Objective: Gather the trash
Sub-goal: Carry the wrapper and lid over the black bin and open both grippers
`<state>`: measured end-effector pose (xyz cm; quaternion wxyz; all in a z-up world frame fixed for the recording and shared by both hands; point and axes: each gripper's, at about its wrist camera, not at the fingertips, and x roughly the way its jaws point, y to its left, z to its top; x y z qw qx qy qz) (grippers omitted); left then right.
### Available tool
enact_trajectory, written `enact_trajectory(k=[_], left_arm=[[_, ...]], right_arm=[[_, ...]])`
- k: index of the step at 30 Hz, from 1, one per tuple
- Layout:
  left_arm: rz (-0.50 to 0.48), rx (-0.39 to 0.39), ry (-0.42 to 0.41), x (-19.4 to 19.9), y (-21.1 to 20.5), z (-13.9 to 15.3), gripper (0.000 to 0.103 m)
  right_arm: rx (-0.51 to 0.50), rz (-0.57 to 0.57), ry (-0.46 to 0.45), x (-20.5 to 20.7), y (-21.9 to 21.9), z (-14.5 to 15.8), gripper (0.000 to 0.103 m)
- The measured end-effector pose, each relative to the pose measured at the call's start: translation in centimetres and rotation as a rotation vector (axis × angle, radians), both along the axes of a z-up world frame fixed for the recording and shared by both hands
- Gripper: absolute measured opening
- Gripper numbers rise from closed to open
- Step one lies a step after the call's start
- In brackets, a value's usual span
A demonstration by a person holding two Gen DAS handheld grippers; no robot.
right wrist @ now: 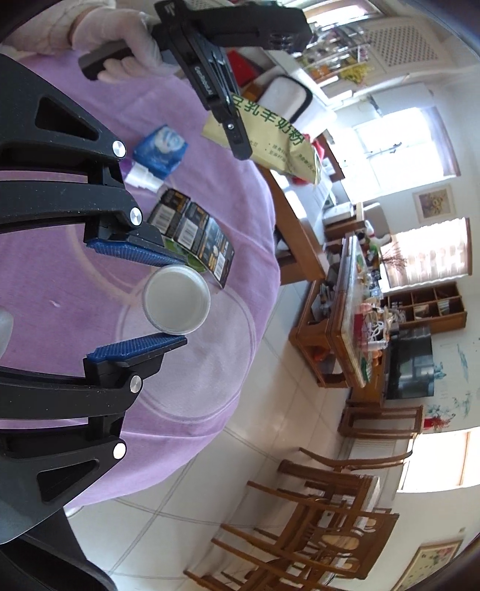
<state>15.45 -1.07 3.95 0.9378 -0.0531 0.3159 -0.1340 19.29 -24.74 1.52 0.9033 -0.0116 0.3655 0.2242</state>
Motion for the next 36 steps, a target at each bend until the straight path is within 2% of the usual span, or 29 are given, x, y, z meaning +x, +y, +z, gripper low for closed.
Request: enact_trajectory(k=[7,13,17,21,28,36], left_arm=[[-0.142,-0.007,-0.084,-4.7,-8.1,2.3,0.006],[-0.27,-0.004,-0.111,-7.1,-15.4,2.7,0.006],[-0.353,-0.002,-0.113,-8.3,-19.9,2.0,0.006],[-0.424,-0.004,-0.107,-9.1,-24.3,1.0,0.006],[-0.542,-0.006,-0.049,-9.8,-30.8,-1.7,0.006],[-0.62,0.001,0.025,-10.3,-35.9,-4.7,0.006]], right_arm=[[0.139,-0.063,-0.067,-7.2,-6.9,2.6,0.037],[0.212,-0.198,-0.125,-12.8,-15.6,3.5,0.037],[0.242,-0.299,-0.146,-16.1,-21.5,3.3,0.037],[0.287,-0.389,-0.139,-18.6,-27.1,2.2,0.037],[0.337,-0.521,-0.114,-21.6,-35.2,-0.8,0.038],[0.358,-0.594,-0.07,-22.6,-39.7,-4.2,0.038]])
